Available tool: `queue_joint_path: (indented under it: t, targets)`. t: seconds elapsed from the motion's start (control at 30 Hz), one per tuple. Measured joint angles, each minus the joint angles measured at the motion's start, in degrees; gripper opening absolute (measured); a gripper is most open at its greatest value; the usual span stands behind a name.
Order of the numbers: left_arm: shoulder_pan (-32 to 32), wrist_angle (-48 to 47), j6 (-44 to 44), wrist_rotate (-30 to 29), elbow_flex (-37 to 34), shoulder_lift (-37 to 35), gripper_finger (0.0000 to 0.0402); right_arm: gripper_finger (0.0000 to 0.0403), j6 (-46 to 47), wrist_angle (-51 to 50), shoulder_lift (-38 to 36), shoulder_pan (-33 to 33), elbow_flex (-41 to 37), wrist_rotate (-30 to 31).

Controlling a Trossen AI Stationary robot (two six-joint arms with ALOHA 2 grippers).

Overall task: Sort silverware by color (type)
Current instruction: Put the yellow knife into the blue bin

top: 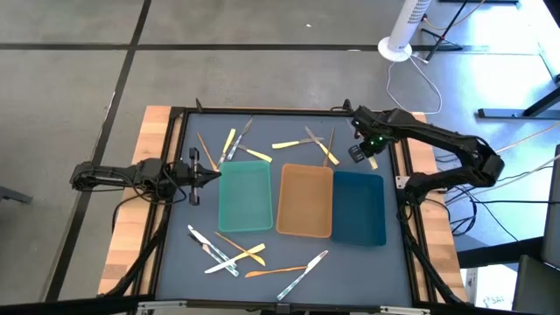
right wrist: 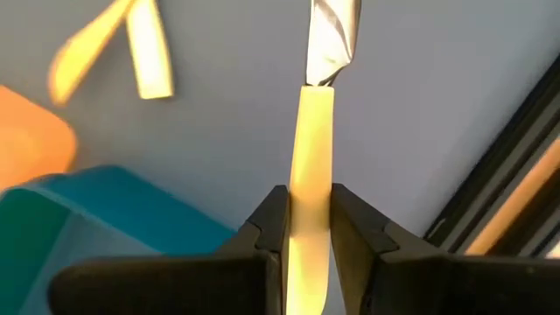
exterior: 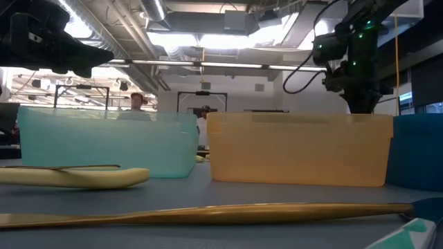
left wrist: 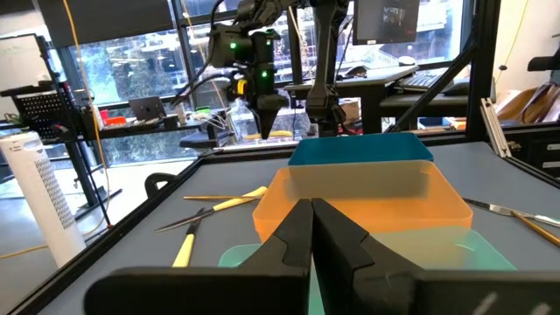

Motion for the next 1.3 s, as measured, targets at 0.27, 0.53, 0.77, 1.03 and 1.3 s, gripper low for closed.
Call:
queue_joint_path:
  t: [0.27, 0.53, 0.77, 1.03, 1.3]
  targets:
    - [0.0, 0.0, 0.0, 0.0, 0.0, 0.0, 0.0, 0.0052, 4.8, 0.0, -4.6, 3.3, 0.0, -2.2]
    - [0.0, 0.0, 0.1, 0.0, 0.0, 0.0, 0.0, 0.0052, 13.5, 0.3, -5.7, 15.6, 0.0, -2.3]
    - [0.0, 0.0, 0.1, 0.0, 0.0, 0.0, 0.0, 0.0052, 22.2, 0.3, -5.6, 26.6, 0.0, -2.3]
    - [0.0, 0.0, 0.1, 0.0, 0.0, 0.0, 0.0, 0.0052, 32.4, 0.3, -5.6, 36.9, 0.0, -1.5]
    - [0.0, 0.0, 0.1, 0.0, 0.0, 0.0, 0.0, 0.0052, 43.3, 0.3, -5.6, 45.4, 0.0, 0.0]
